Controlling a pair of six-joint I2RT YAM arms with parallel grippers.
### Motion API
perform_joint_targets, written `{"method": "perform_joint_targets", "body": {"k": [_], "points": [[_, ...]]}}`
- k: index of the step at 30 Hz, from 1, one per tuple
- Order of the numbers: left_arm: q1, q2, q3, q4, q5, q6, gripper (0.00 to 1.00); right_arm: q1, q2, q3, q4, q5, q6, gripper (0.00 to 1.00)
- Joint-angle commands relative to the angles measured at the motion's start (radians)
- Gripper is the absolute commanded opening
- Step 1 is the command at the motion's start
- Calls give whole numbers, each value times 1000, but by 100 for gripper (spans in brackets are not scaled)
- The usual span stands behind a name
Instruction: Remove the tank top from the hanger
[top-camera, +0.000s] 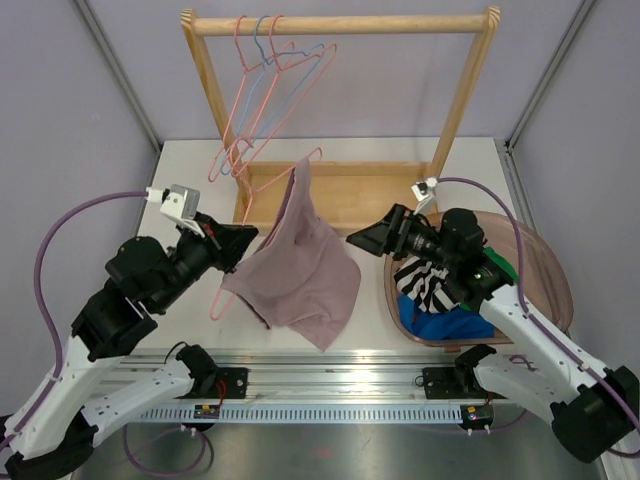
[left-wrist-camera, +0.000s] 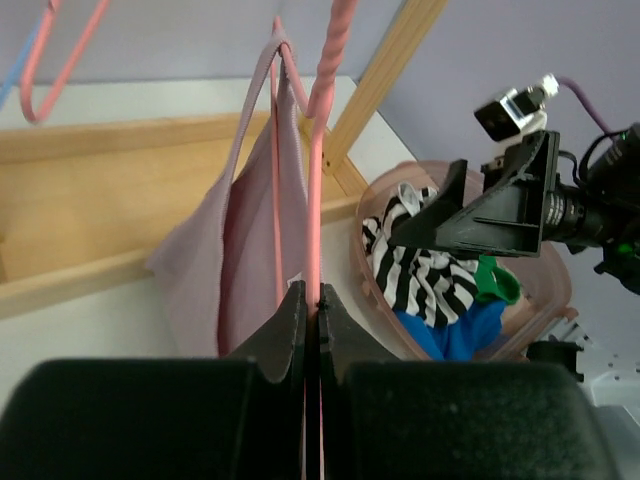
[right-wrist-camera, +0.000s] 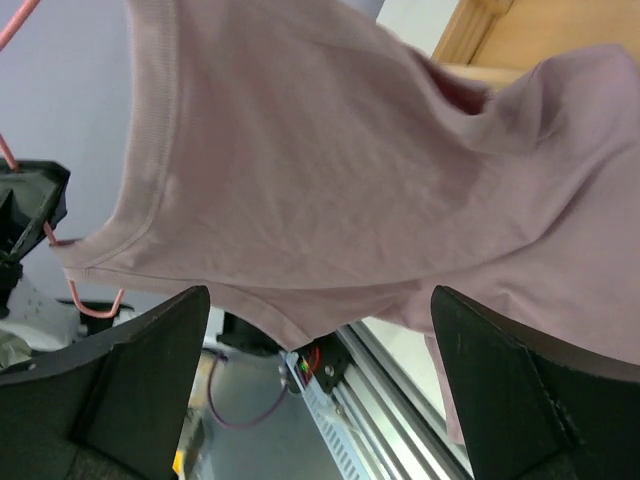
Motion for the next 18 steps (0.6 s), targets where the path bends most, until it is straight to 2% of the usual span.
{"method": "perform_joint_targets", "body": {"k": [1, 5, 8, 12, 17, 18], "points": [[-2, -57, -97, 123, 84, -85, 0, 129, 67, 99, 107, 143, -110, 100], [-2, -123, -209, 111, 118, -125, 0, 211, 142, 142, 94, 262, -196, 98], [-2, -168, -281, 105, 135, -136, 0, 252, 216, 209, 42, 313, -275, 89], [-2, -229, -353, 106, 183, -182, 0, 300, 317, 298, -53, 392, -361, 85], [-2, -241, -395, 128, 198, -219, 0, 338, 403, 352, -64, 400, -395, 84], [-2, -240, -395, 132, 204, -220, 0, 344, 430, 367, -103, 402, -406, 78]]}}
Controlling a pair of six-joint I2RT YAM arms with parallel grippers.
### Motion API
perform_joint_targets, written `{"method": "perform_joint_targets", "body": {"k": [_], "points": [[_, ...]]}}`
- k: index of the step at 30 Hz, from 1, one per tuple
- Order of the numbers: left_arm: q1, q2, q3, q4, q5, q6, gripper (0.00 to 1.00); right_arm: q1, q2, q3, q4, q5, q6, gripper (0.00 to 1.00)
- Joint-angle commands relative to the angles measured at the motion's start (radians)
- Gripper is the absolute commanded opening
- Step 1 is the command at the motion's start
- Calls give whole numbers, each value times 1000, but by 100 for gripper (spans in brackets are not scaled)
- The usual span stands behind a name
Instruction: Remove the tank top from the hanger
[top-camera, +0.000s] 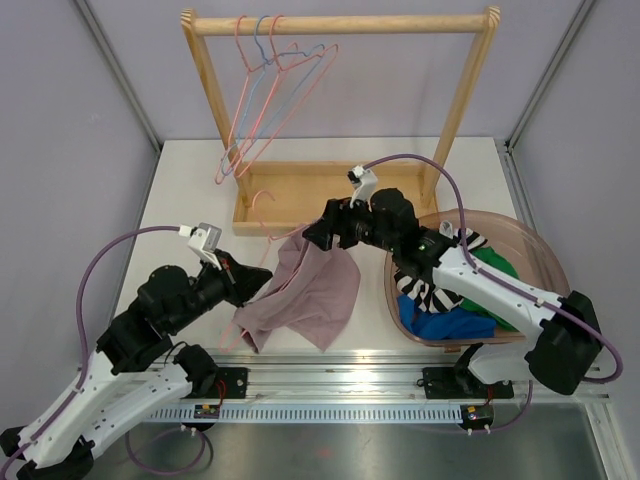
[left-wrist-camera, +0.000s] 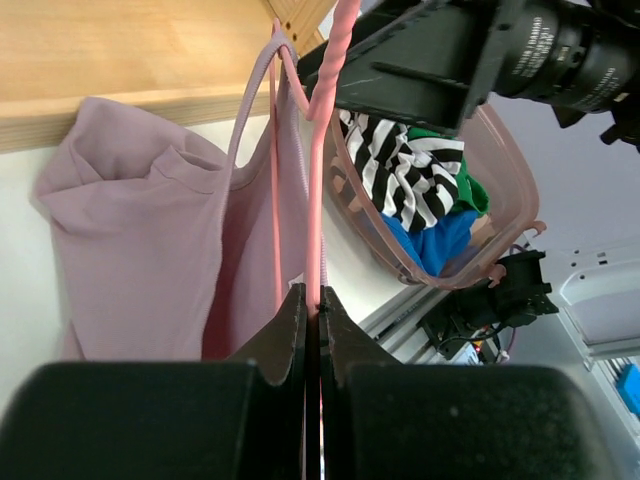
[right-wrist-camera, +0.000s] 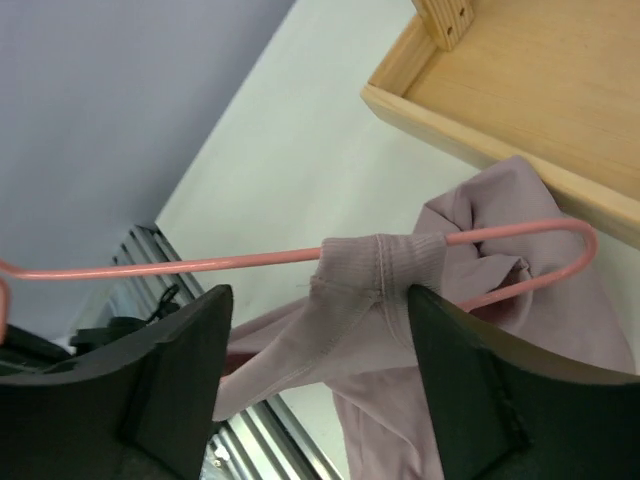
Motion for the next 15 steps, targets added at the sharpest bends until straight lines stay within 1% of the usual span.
{"method": "perform_joint_targets", "body": {"k": [1, 2, 3, 5, 6, 9, 10, 11, 14, 15], "points": [[-2, -7, 0, 107, 51, -36, 0, 23, 54, 70, -57, 58, -76, 74], [-2, -7, 10, 96, 47, -30, 0, 25, 65, 81, -69, 64, -83, 69], [-2, -7, 15, 90, 34, -26, 0, 25, 79, 92, -92, 70, -93, 60], [-2, -7, 32, 66, 15, -12, 0, 25, 82, 89, -100, 103, -102, 49], [-2, -7, 36, 58, 10, -9, 0, 25, 79, 80, -95, 111, -106, 37], [-2, -7, 49, 27, -6, 7, 0, 25, 76, 75, -107, 139, -129, 19], [-2, -7, 53, 20, -31, 10, 0, 25, 77, 75, -111, 142, -139, 3], [-2, -6, 55, 7, -30, 19, 0, 25, 79, 77, -118, 151, -149, 0], [-2, -1, 76, -35, -35, 36, 0, 25, 88, 93, -162, 240, -186, 0], [-2, 0, 82, -51, -32, 43, 0, 24, 91, 104, -175, 311, -191, 0]]}}
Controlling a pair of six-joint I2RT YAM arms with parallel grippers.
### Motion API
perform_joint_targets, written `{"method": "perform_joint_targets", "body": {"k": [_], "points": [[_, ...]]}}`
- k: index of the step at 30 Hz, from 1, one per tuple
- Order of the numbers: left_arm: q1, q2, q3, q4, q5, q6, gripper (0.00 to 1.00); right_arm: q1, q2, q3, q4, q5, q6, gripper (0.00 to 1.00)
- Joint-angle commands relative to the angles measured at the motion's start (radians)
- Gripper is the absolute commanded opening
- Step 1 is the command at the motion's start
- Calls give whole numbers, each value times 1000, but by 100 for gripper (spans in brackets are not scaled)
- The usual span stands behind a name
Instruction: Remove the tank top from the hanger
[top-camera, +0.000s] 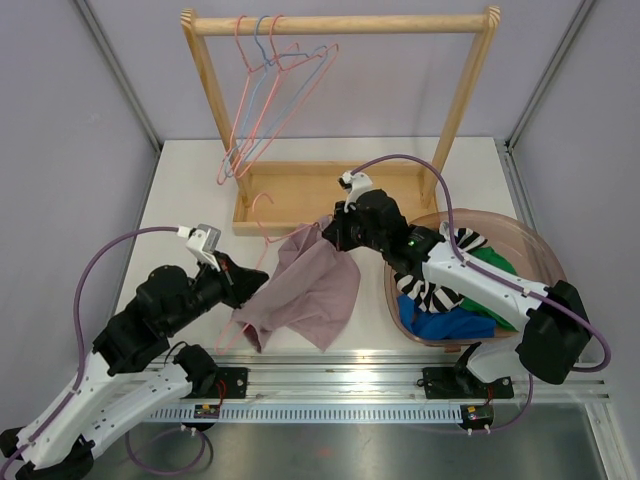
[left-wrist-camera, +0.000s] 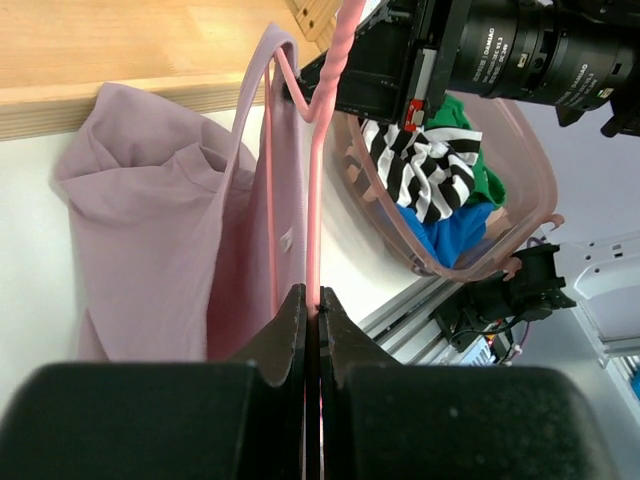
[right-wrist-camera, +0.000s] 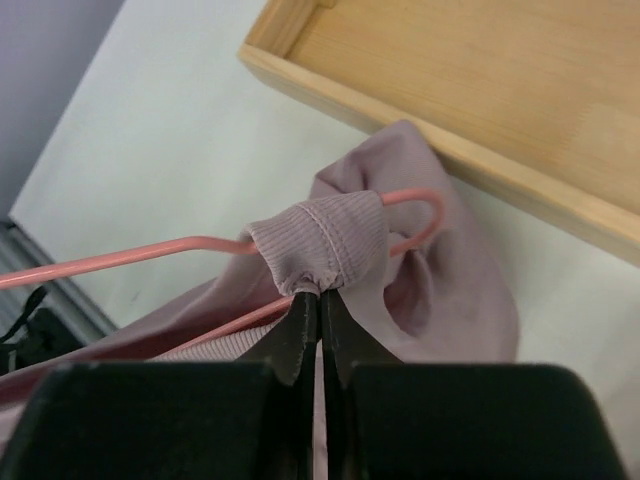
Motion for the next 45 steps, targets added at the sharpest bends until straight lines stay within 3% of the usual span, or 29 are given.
{"method": "perform_joint_targets", "body": {"k": [1, 5, 11, 16, 18, 21, 24, 28, 36, 45], "points": [[-2, 1, 81, -9, -12, 43, 0, 3, 5, 65, -48, 201, -62, 0], [-2, -12, 98, -60, 40, 74, 0, -31, 37, 122, -143, 360, -55, 0], [-2, -77, 93, -21, 91, 78, 0, -77, 158, 232, -230, 306, -53, 0], [-2, -106, 90, 75, 65, 85, 0, -77, 91, 179, -206, 29, -6, 0], [-2, -101, 75, 184, 51, 95, 0, -76, -1, 104, -125, -142, 34, 0], [-2, -39, 75, 356, 77, 126, 0, -76, -135, 41, -59, -296, 102, 0], [-2, 39, 83, 563, 192, 170, 0, -73, -270, 9, 8, -448, 203, 0], [-4, 142, 78, 852, 203, 238, 0, -65, -373, 7, 121, -590, 326, 0], [-5, 342, 156, 1066, 79, 384, 0, -25, -404, 107, -42, -518, 260, 0], [-10, 388, 303, 743, -142, 299, 0, 140, -255, 27, -186, -69, 165, 2]]}}
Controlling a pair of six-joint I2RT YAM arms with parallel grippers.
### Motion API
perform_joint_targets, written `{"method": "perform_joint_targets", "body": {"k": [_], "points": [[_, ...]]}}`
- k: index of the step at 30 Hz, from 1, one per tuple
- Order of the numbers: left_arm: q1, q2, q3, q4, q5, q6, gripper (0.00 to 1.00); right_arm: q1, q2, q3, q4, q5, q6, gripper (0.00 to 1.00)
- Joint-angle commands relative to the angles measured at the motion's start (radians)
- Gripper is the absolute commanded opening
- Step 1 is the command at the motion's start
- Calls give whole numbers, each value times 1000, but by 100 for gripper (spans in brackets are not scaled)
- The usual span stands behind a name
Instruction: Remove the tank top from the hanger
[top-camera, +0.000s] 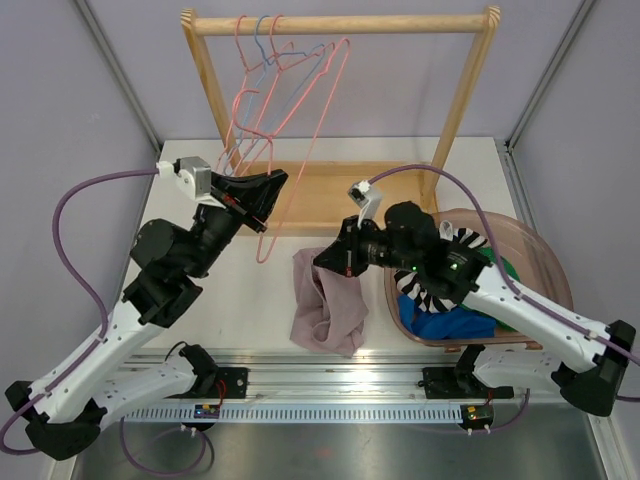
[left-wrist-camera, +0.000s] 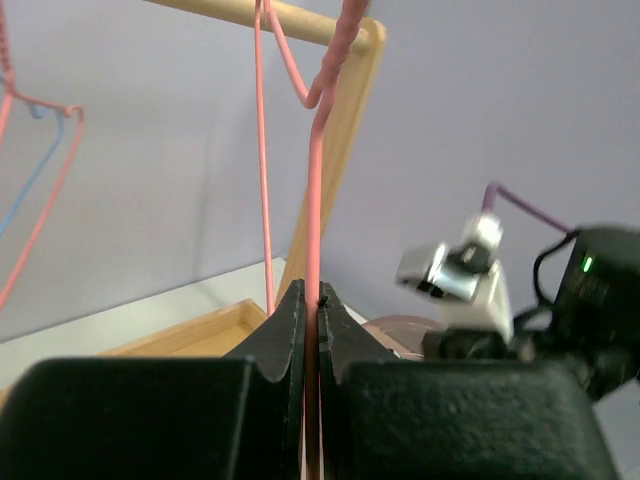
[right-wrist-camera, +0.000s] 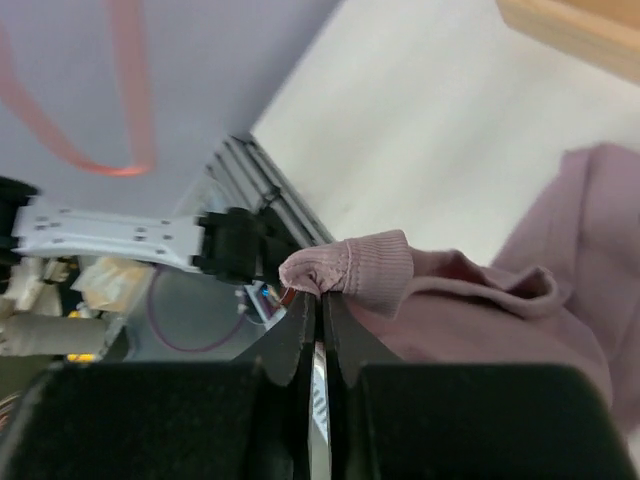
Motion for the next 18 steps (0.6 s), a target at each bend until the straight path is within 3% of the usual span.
{"method": "perform_joint_targets", "body": {"k": [1, 3, 7, 8, 9, 18], "points": [[-6, 15, 100, -126, -152, -41, 0, 58, 63, -27, -63, 238, -35, 8], [-6, 42, 133, -197, -172, -63, 0, 69, 97, -31, -91, 347, -23, 32], [-6, 105, 242, -369, -196, -101, 0, 72, 89, -33, -143, 458, -10, 67], [-6, 119, 259, -387, -201, -104, 0, 72, 71, -33, -148, 487, -10, 88], [-6, 130, 276, -404, -207, -106, 0, 71, 63, -31, -157, 498, -10, 97], [-6, 357, 604, -662, -285, -100, 0, 71, -55, -64, -217, 561, -12, 100]]}}
